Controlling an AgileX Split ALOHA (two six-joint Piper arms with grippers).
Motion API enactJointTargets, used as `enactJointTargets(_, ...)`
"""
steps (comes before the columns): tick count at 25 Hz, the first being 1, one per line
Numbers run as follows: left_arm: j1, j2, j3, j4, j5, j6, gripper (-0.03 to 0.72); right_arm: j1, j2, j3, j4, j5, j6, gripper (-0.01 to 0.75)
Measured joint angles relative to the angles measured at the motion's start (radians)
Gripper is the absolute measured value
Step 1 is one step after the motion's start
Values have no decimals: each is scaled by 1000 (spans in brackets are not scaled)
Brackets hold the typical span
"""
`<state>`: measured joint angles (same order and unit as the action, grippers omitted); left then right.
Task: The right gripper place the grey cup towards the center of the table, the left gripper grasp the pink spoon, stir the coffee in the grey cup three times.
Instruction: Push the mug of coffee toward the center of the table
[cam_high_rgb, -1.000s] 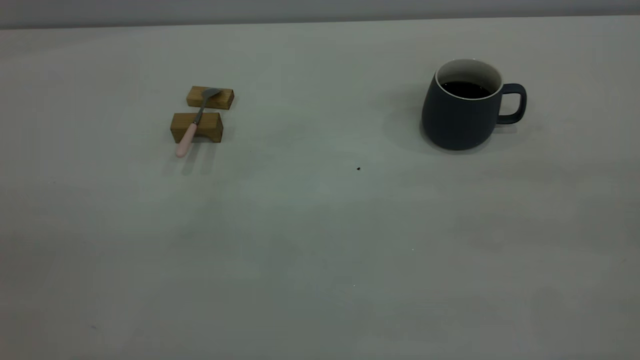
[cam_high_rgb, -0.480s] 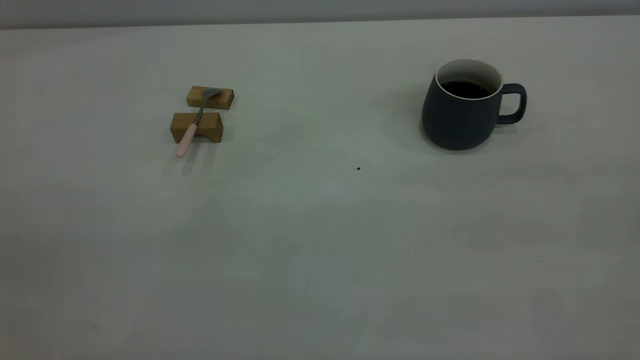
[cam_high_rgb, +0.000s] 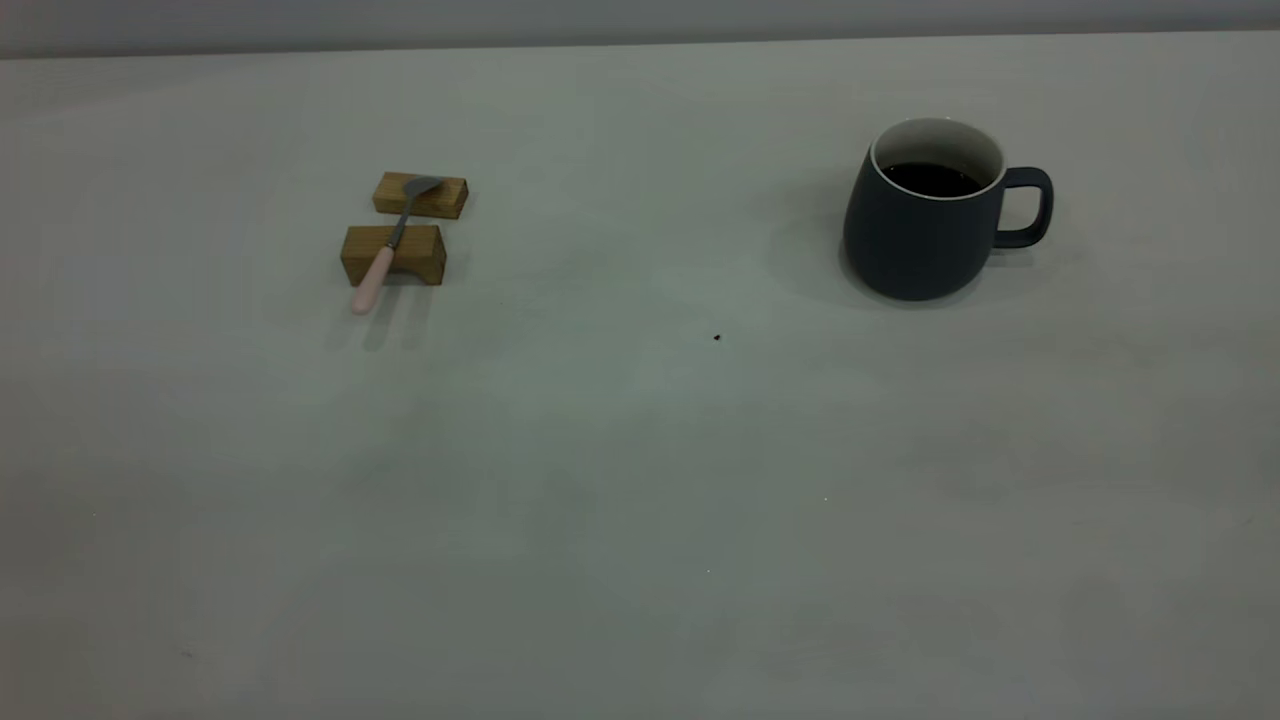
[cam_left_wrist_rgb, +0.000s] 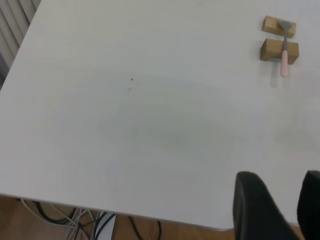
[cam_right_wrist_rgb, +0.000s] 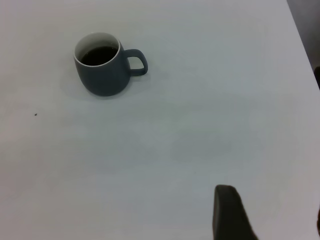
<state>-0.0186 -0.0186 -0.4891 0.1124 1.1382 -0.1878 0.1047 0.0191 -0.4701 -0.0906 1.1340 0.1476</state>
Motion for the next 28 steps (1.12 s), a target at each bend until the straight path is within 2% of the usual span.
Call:
enactJointTargets(7, 0, 0, 0, 0, 0, 0, 289, 0, 10, 0, 15, 0, -2, 452)
enactJointTargets(12, 0, 0, 0, 0, 0, 0, 289, 0, 187, -19, 45, -40, -74, 452)
enactJointTargets(17, 0, 0, 0, 0, 0, 0, 289, 0, 523, -72, 46, -201, -186, 452)
enactJointTargets(23, 0, 0, 0, 0, 0, 0, 289, 0, 972, -151, 71, -510, -335, 452)
enactJointTargets(28, 0, 0, 0, 0, 0, 0, 289, 0, 1336, -323, 70, -591, -449, 452)
